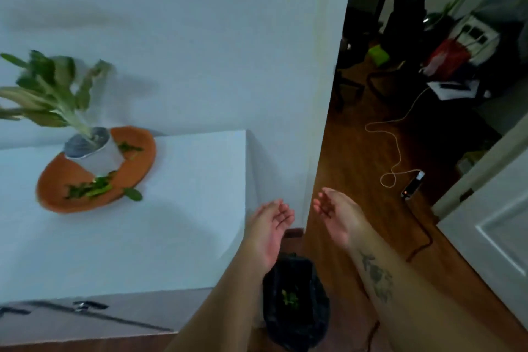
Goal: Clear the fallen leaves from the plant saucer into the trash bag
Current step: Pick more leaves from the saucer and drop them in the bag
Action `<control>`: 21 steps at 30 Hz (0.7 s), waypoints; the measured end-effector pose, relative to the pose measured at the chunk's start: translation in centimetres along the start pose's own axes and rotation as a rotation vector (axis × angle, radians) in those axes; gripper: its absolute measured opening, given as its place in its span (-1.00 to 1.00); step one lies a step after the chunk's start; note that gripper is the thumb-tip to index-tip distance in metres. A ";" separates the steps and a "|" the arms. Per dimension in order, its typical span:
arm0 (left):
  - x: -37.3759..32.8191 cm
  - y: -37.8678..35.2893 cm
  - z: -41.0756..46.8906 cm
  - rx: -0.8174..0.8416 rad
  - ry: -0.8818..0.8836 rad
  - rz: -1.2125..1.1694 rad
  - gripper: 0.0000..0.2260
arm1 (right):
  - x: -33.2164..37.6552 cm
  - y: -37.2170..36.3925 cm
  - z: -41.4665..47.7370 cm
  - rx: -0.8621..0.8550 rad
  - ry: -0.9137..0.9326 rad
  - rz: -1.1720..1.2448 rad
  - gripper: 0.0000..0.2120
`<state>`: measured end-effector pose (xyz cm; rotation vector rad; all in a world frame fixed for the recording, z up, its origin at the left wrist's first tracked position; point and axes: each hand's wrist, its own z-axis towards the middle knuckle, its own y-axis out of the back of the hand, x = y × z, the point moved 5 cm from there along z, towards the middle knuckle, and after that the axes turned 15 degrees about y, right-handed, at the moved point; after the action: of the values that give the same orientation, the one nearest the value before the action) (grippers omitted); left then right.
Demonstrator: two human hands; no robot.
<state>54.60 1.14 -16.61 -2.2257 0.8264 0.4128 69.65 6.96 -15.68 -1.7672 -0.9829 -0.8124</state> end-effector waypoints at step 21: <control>-24.3 22.6 -9.8 -0.319 -0.406 -0.010 -0.83 | -9.9 -25.5 -7.7 0.593 -0.015 -0.301 -0.90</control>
<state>21.92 -7.46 -9.14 -2.3109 0.5601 1.0127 41.81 3.59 -11.13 -1.1342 -1.3557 -0.6016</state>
